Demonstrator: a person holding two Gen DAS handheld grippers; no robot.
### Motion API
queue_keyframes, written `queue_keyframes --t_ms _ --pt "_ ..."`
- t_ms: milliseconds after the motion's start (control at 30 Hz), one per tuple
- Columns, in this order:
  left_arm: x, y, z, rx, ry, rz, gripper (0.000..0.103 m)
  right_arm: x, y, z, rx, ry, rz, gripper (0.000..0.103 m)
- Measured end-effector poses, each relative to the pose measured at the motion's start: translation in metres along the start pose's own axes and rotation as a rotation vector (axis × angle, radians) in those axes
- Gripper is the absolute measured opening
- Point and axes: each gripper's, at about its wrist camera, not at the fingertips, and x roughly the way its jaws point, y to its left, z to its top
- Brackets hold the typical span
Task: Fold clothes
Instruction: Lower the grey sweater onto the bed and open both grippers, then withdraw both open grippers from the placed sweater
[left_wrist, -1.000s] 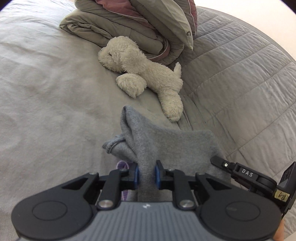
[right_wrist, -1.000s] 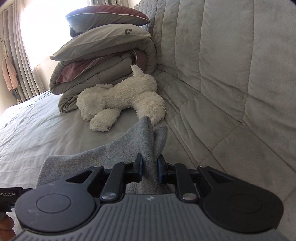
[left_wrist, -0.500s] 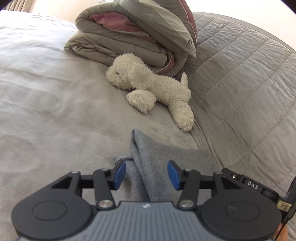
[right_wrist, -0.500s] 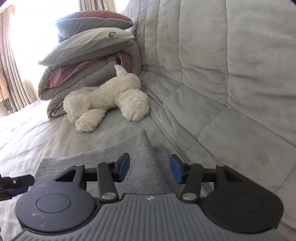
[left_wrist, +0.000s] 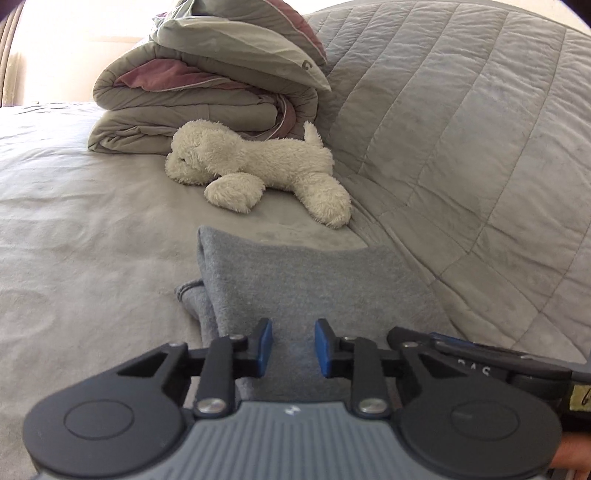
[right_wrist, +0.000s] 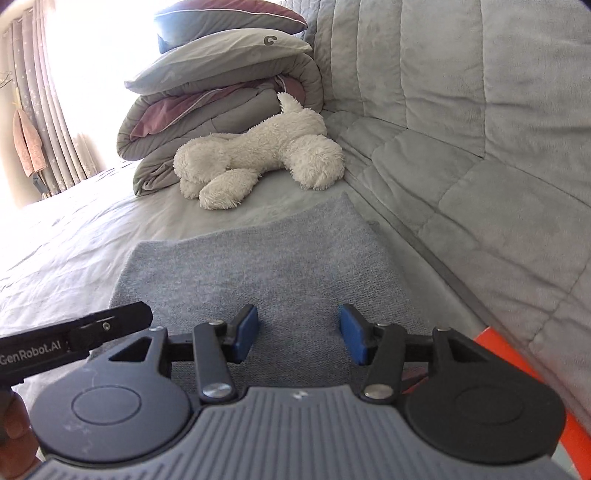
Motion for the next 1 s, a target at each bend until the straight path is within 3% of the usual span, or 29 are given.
queue_keyframes --t_ms 167,367,500,600,700,833,1000 --pt "0.007 0.001 -0.017 0.042 -0.011 0.033 0.025 0.010 0.014 -0.015 -0.095 0.003 -0.054 0.055" --pt "0.013 0.005 -0.016 0.036 0.009 0.030 0.025 0.013 0.011 -0.019 -0.062 -0.002 -0.061 0.056" --pt "0.013 -0.003 -0.019 0.097 -0.004 0.050 0.026 0.013 0.018 -0.016 -0.065 0.010 -0.091 0.057" --pt "0.006 -0.003 -0.011 0.110 0.012 0.053 0.031 -0.004 0.018 -0.010 -0.024 -0.003 -0.089 0.059" --pt "-0.015 0.004 -0.001 0.074 0.011 0.075 0.034 -0.038 0.024 -0.014 0.014 -0.060 -0.077 0.071" --pt "-0.048 0.008 0.001 0.089 0.001 0.143 0.034 -0.072 0.039 -0.024 0.033 -0.083 -0.081 0.072" --pt "-0.085 0.017 0.001 0.079 0.005 0.169 0.034 -0.103 0.053 -0.031 0.064 -0.100 -0.061 0.073"
